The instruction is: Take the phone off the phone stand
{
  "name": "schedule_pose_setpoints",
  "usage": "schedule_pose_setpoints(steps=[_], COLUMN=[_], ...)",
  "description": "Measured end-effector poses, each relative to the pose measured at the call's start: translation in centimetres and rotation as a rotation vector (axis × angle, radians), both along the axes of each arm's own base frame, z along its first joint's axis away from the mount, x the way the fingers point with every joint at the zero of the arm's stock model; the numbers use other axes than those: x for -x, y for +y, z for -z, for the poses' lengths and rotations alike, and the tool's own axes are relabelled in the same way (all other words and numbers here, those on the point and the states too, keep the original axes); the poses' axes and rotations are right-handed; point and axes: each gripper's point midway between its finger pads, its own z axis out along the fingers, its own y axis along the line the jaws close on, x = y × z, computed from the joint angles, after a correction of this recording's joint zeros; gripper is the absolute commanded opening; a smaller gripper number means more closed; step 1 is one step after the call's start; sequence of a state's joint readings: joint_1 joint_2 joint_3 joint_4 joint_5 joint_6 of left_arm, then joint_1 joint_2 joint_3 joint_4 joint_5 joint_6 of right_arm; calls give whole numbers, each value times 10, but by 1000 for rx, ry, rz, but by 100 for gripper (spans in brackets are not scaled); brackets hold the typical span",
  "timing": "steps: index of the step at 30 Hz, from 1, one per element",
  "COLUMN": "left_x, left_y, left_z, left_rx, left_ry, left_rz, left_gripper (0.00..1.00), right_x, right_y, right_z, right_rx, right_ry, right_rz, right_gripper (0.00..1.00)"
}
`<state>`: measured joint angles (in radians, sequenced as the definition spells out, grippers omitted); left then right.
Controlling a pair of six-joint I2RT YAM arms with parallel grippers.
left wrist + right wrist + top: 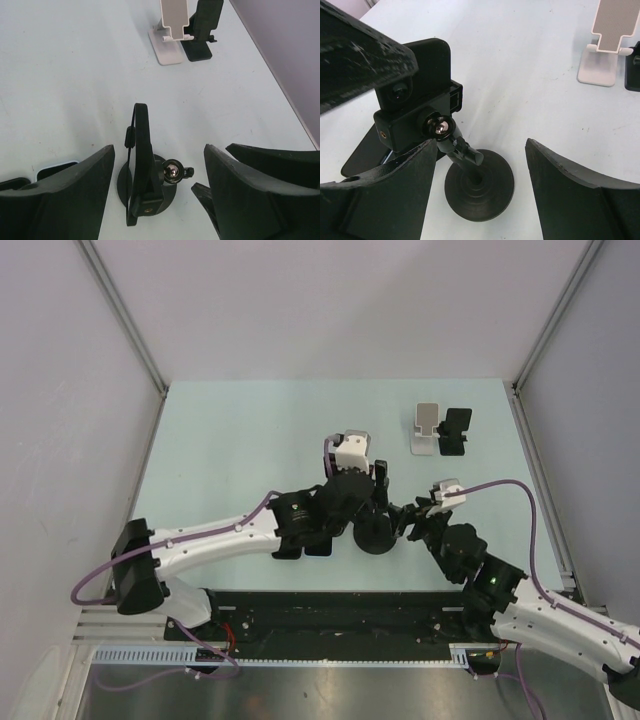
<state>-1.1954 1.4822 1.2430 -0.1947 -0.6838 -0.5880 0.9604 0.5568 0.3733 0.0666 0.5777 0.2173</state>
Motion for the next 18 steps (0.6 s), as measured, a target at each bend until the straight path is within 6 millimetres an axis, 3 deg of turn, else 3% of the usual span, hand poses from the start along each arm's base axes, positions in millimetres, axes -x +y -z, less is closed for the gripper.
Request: schedule_pose_setpoints(steps=[7,12,14,18], left_x=[-9,-31,-41,-48], left_y=[11,15,13,6], left_z=[-46,-73,-69,-33], left_rx=[-5,-4,-18,-104], left_ry=[-60,-19,18,135], left_rz=[-2,46,70,150], left_gripper=[87,88,88,85], right_x=[2,4,4,4], right_y=[-4,-6,-6,-7], right_z=[3,4,6,6], right_rx=[24,48,58,68], right_ry=[16,30,36,44], right_rz=[1,0,0,-1], right_gripper=[77,77,77,77])
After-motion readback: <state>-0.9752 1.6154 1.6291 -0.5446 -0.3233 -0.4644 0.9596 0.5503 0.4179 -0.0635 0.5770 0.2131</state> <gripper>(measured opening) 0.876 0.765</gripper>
